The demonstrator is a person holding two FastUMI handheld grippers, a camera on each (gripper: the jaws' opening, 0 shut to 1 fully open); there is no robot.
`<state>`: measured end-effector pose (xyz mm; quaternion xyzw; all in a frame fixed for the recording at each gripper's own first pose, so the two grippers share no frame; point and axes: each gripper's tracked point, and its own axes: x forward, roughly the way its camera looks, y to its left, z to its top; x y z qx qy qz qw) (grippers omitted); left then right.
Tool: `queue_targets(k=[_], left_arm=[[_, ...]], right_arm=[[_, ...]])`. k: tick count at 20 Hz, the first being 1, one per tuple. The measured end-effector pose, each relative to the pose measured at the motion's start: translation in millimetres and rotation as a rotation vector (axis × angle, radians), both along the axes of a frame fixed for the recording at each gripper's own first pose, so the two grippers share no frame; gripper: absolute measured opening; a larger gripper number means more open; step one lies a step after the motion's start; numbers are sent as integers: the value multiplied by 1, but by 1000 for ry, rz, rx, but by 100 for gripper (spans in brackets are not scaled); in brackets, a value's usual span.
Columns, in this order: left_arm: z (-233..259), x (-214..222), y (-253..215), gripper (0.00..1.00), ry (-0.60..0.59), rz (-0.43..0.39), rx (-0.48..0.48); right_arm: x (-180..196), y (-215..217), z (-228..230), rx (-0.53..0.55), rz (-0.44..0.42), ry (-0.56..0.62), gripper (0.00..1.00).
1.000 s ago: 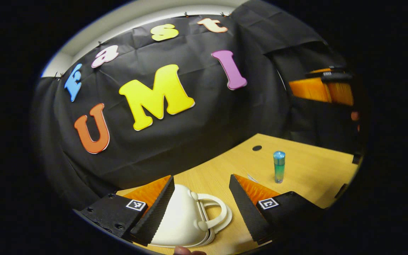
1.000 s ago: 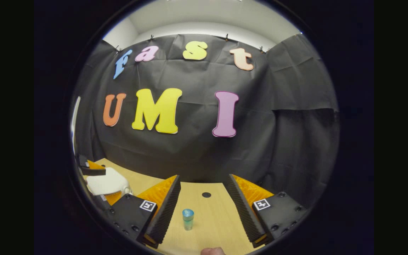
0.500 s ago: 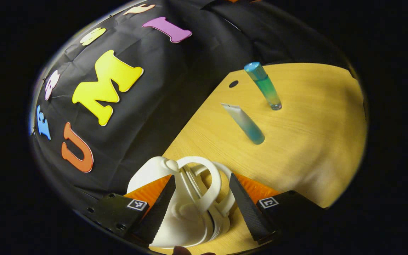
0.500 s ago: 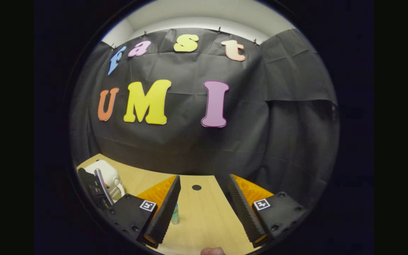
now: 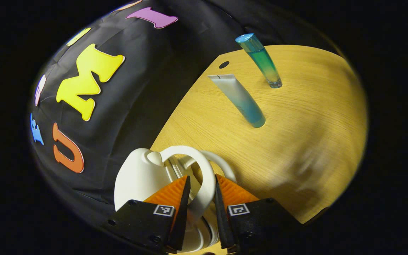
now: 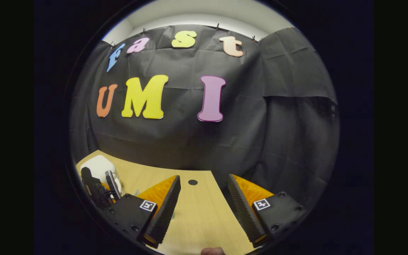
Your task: First open the suitcase, pack the skin care products into it, and then close the suitcase.
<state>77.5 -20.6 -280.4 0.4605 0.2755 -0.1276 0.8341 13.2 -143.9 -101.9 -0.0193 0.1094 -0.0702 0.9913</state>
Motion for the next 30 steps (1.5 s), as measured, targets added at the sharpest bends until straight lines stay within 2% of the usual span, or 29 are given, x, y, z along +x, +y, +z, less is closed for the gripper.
queue_targets(k=[2,4,8,12,16,18,23,26,30], left_arm=[[5,1,-4,33,-7,-16,3],[12,2,-8,21,-30,-31,0],[32,4,-10,5,-41,-9,-103],[60,8,-6,3,-68,16,-198],[120,17,15,3,-174,39,-291],[155,24,36,3,-242,63,-349],[231,32,137,3,-397,169,-427],[251,37,222,2,-474,239,-454],[242,38,307,3,-511,320,-512]], right_arm=[[-3,4,-4,2,2,16,81],[-6,8,0,6,4,8,81],[-7,15,3,4,12,-3,81],[-7,22,6,1,19,-9,81],[-2,34,15,-6,38,-26,81],[1,45,19,-8,55,-34,81],[14,79,28,-17,122,-46,81],[19,98,35,-32,159,-52,81],[23,121,42,-64,191,-52,81]])
